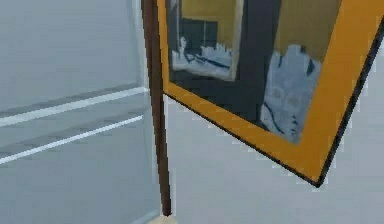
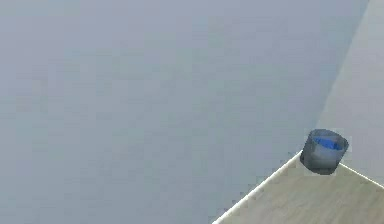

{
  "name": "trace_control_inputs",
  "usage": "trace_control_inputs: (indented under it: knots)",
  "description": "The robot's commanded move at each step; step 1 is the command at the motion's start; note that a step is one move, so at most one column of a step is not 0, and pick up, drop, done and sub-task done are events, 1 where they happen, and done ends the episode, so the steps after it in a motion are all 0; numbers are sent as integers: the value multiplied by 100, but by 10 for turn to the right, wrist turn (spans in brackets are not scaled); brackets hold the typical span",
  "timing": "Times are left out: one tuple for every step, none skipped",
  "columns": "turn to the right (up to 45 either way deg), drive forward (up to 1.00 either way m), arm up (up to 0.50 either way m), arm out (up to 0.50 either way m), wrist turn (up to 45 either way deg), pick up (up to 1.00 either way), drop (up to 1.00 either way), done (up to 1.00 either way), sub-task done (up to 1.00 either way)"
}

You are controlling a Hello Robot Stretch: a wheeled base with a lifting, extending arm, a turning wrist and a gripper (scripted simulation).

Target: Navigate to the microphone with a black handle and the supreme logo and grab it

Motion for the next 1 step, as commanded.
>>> trace_control_inputs:
  knots:
    - [-450,0,0,0,0,0,0,0,0]
